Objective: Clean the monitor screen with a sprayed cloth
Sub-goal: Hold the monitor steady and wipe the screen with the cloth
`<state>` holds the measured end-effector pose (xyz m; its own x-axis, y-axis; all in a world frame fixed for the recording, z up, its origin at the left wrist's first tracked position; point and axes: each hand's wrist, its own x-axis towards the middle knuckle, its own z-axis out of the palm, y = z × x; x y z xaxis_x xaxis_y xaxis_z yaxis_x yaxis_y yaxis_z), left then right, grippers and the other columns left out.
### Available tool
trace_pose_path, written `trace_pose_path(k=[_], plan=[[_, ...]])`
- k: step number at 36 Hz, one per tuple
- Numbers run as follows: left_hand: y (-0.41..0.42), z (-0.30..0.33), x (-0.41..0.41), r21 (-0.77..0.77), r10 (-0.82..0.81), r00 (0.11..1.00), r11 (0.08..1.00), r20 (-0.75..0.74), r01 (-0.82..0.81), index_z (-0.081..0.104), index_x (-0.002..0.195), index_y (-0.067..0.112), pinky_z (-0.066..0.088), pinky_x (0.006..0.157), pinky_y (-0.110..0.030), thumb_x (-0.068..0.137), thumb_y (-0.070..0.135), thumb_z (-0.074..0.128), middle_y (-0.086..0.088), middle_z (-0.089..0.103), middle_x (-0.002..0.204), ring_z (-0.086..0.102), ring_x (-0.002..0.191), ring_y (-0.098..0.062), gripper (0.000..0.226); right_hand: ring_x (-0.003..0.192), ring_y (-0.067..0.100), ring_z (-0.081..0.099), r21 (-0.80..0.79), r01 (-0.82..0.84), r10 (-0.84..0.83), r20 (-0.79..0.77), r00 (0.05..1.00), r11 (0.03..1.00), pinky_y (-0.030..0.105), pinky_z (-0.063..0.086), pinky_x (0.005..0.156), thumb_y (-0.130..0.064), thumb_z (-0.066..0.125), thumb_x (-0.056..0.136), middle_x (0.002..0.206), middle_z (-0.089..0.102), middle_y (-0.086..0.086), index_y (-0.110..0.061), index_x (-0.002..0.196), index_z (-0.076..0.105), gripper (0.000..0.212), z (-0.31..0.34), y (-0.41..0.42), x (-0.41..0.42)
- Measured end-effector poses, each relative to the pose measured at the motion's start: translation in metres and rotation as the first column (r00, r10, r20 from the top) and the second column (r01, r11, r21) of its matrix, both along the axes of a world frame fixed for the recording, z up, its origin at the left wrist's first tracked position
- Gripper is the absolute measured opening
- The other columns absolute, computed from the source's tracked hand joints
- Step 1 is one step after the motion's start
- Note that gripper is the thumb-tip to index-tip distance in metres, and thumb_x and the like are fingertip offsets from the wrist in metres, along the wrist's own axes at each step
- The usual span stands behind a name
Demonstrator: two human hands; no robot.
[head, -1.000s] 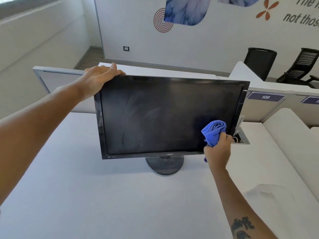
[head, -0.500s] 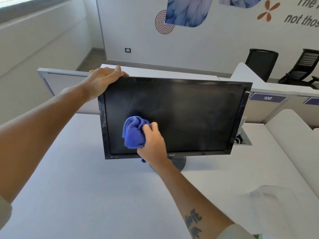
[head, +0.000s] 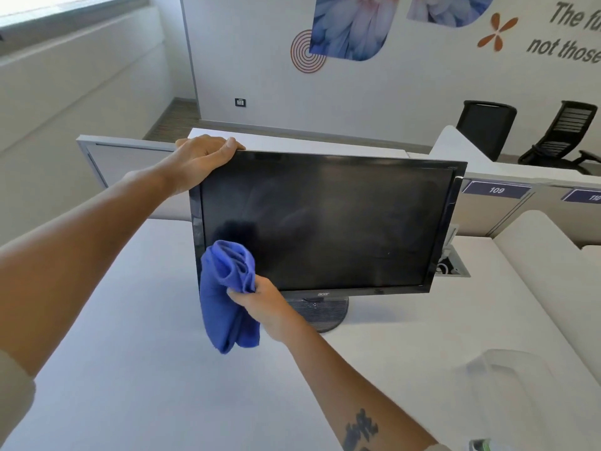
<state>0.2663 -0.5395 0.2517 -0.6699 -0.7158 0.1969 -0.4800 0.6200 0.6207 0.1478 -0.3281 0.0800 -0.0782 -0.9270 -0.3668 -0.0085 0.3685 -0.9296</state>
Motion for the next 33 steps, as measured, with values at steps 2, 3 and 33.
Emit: trace_pose_path(k=[2, 3, 33], plan=[[0.003, 0.001, 0.000, -0.043, -0.021, 0.999, 0.999, 0.035, 0.023, 0.073, 0.135, 0.028, 0.020, 0.126, -0.058, 0.101, 0.084, 0.014, 0.005, 0.071, 0.128, 0.052, 0.133, -0.027, 0.088, 0.124, 0.020, 0.067, 0.038, 0.034, -0.040, 0.175, 0.984, 0.999, 0.034, 0.055, 0.103, -0.026, 0.070, 0.102, 0.127, 0.074, -0.002, -0.025, 0.140, 0.064, 0.038, 0.002, 0.012, -0.005], [0.003, 0.001, 0.000, -0.067, -0.026, 0.998, 0.997, 0.055, 0.030, 0.073, 0.131, 0.024, 0.020, 0.124, -0.053, 0.098, 0.090, 0.011, 0.002, 0.072, 0.126, 0.053, 0.131, -0.026, 0.096, 0.125, 0.020, 0.067, 0.068, 0.058, -0.074, 0.269, 0.960, 0.996, 0.033, 0.055, 0.102, -0.024, 0.070, 0.102, 0.128, 0.074, 0.001, -0.023, 0.140, 0.064, 0.038, 0.004, 0.017, -0.007], [0.249, -0.152, -0.056, 0.468, 0.184, 0.925, 0.884, -0.332, -0.008, 0.026, 0.171, 0.019, 0.048, 0.118, -0.031, 0.111, 0.036, 0.058, 0.001, 0.046, 0.158, 0.059, 0.127, 0.000, 0.070, 0.119, 0.032, 0.071, 0.224, 0.416, -0.472, 0.377, 0.797, 0.882, 0.045, 0.059, 0.095, -0.028, 0.066, 0.100, 0.125, 0.077, 0.014, -0.011, 0.135, 0.068, 0.040, 0.011, 0.182, -0.114]])
